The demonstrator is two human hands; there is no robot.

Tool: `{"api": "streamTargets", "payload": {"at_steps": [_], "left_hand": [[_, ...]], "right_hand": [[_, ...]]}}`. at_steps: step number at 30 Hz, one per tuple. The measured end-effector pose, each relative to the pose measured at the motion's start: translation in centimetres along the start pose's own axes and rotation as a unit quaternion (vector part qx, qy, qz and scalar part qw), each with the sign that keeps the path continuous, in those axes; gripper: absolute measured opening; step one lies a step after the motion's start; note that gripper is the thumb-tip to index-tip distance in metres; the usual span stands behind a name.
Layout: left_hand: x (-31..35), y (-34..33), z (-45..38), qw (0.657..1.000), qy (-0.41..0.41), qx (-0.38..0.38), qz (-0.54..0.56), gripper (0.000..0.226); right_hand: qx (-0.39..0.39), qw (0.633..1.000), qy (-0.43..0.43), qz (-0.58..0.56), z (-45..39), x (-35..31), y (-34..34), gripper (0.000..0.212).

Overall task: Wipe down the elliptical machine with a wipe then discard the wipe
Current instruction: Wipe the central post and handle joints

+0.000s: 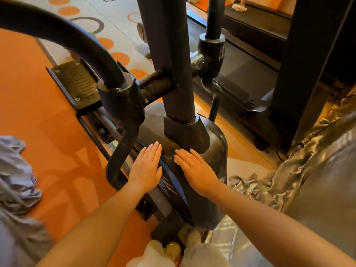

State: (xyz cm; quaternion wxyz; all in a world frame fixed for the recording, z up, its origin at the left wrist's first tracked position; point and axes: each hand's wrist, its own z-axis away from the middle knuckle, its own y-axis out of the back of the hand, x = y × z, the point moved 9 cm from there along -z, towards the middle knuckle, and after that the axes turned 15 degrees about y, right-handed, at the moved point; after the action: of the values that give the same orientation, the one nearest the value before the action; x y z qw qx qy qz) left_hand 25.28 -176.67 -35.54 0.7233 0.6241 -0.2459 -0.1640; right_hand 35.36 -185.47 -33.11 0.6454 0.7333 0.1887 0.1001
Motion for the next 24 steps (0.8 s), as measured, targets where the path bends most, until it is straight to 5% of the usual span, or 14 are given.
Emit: {"api": "streamTargets", "payload": {"at_steps": [13,24], "left_hand": [[-2.0,-2.5,-4.2,0.986,-0.051,-0.155,-0.042,0.081],[-2.4,-2.7,-4.6,0.989,-0.056,-0.135,0.016,0.082]], "right_hand": [[-0.156,0.979,-0.036,0.125,-1.6,-0.5,-3.4,0.07],[-0.195,0.966,-0.043,0.166,-4.8,-0.8,-3.7,0.08]]}}
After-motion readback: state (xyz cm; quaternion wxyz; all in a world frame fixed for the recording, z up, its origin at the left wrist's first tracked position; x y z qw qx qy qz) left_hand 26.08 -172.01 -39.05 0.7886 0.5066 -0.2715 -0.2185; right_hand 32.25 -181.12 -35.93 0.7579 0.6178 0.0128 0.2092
